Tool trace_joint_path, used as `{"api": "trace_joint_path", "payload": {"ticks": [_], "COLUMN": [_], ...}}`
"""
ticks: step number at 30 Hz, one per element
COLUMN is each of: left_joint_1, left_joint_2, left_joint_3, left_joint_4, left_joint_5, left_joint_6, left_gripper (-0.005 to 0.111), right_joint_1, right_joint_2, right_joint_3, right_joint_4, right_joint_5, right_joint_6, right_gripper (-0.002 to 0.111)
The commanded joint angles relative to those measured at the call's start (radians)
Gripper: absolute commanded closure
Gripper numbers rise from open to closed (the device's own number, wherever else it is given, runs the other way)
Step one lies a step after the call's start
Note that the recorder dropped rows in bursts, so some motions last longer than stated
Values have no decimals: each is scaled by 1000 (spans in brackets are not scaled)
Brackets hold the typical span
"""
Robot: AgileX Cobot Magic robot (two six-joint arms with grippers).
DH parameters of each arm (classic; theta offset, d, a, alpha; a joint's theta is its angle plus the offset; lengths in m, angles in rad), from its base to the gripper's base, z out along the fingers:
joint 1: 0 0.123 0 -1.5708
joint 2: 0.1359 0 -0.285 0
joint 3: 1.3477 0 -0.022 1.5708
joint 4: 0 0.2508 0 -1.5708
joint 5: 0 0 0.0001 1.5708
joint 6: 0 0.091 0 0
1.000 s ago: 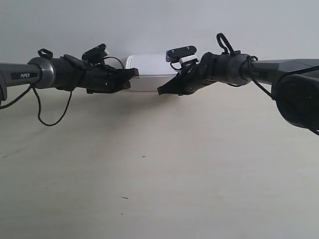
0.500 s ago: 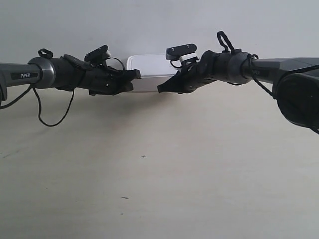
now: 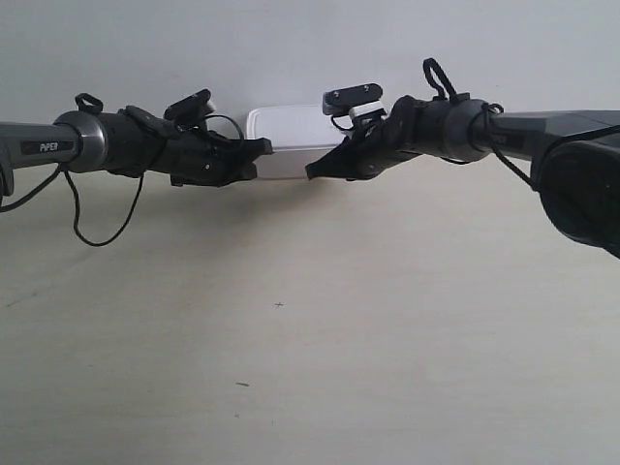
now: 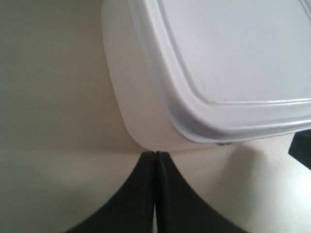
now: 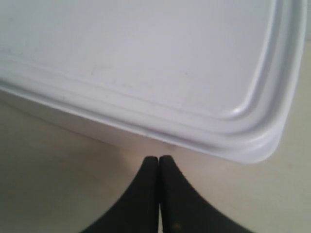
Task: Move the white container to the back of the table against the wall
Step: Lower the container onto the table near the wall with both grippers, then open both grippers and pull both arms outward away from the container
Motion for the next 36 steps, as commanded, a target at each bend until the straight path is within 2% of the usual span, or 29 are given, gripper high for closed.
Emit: {"api": "trace_joint_path", "payload": {"ticks": [1,10,19,26,36], "left_joint_1": [2,2,2,-4,-69], "left_joint_2": [-33,-143,-345,-616,-1072], "left_joint_3": [18,201,490,789,1158], "left_joint_4": [67,69,53,-42,-38], "left_joint_5": [5,-55,-103,-181,-228], "left_joint_6": [-49,-51,-51,-55,-55], "left_gripper": [107,107,107,107,107], "right_joint_1": [-4,-4,-4,-1,-1], "right_joint_2": [-34,-113,-337,-606,-1050], "right_joint_3": [-3,140,504,829,1142], "right_joint_4": [-36,-38,-35,36,36], "right_joint_5": [27,-7,-178,-258,-251], "right_joint_6": [11,24,58,58,125], "right_gripper": [108,108,108,108,108]}}
